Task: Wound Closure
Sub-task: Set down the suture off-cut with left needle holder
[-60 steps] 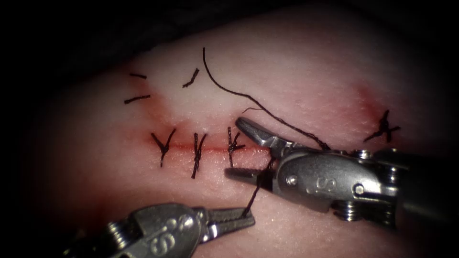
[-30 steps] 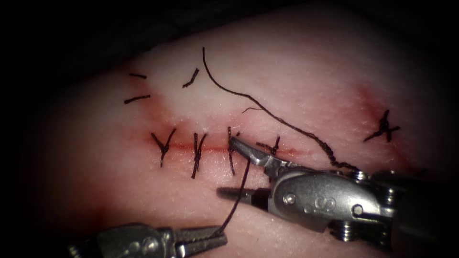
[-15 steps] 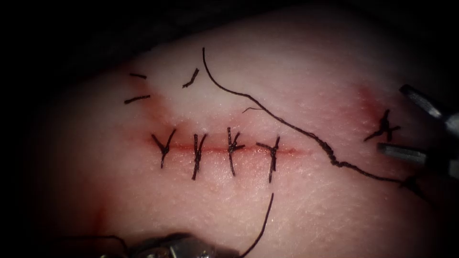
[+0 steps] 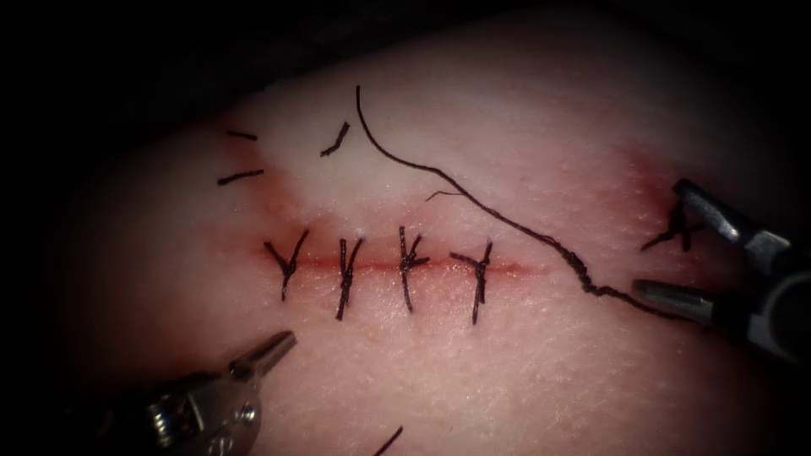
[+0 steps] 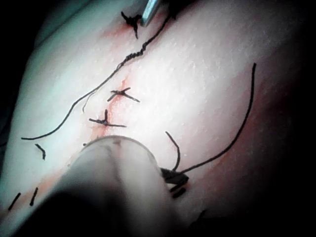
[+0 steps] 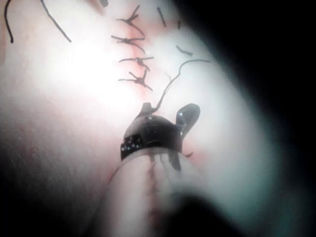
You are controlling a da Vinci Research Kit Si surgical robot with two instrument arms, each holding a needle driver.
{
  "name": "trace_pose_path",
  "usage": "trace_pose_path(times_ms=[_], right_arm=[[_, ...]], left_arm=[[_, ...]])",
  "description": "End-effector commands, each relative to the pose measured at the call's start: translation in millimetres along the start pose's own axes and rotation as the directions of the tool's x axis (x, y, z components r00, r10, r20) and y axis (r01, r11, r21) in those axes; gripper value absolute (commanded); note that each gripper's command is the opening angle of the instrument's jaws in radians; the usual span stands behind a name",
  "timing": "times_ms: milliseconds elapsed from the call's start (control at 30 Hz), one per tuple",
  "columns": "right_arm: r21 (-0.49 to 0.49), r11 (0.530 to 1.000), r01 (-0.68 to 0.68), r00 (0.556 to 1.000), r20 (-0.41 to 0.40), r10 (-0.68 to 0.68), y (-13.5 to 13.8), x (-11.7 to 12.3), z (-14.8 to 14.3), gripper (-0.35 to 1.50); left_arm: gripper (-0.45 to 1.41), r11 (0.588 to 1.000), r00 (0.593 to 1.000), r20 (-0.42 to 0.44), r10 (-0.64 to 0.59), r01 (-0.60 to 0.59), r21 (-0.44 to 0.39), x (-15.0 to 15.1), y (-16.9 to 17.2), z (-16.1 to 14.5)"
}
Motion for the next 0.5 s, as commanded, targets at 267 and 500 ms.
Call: trace_pose_path(times_ms=[267,500], right_arm=[[0.003,1.000,-0.002,1.000,-0.014,0.002,-0.1,1.3,1.0,1.33],[0.006,1.000,0.001,1.000,-0.031,-0.001,-1.2,1.8,1.7,1.33]], left_arm=[[0.83,0.980,0.929,-0.370,0.011,0.064,0.188,0.3,-4.1,-8.3],[0.36,0.923,0.892,-0.434,0.128,0.053,0.380,-3.4,-7.7,-8.0]])
